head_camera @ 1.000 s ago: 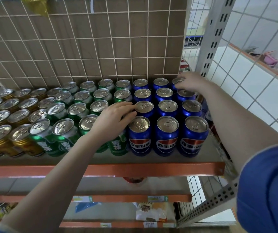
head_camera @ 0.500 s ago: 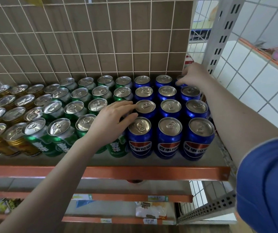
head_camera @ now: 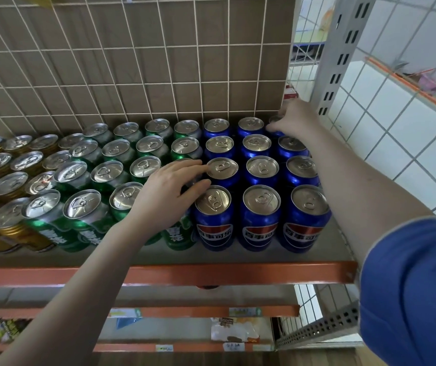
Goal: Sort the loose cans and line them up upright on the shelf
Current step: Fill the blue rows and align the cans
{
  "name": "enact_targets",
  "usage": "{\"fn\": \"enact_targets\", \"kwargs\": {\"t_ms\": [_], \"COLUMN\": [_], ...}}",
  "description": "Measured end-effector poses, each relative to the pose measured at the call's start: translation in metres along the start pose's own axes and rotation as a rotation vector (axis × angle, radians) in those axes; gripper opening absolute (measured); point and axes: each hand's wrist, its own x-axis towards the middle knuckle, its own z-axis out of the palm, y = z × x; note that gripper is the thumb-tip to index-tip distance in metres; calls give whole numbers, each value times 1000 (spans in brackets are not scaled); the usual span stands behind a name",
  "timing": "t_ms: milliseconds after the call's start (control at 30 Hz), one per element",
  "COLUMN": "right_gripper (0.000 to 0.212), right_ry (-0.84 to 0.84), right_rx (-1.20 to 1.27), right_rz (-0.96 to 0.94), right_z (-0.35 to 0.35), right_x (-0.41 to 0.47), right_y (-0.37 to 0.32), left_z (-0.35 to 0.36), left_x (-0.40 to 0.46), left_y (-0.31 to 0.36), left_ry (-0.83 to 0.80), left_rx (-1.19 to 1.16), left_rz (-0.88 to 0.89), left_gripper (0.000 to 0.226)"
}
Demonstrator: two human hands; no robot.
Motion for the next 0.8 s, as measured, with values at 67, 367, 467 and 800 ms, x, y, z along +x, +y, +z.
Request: {"fn": "enact_targets", "kwargs": {"t_ms": [67, 367, 467, 800], "right_gripper": [46, 33, 31, 26], "right_ry": [-22, -12, 36, 30], "right_rx": [-13, -42, -49, 141], "right_rz": [-25, -19, -16, 112], "right_z": [-1, -20, -24, -4], "right_x": [-2, -44, -72, -76], "right_y": [1, 3, 9, 21], "left_z": [0, 0, 2, 1], "left_x": [0, 3, 2, 2], "left_y": [0, 8, 10, 12], "left_ry": [6, 30, 45, 23], "left_rx": [-7, -26, -39, -40], "left_rz": [-10, -38, -44, -70], "left_gripper": [38, 34, 33, 34]}}
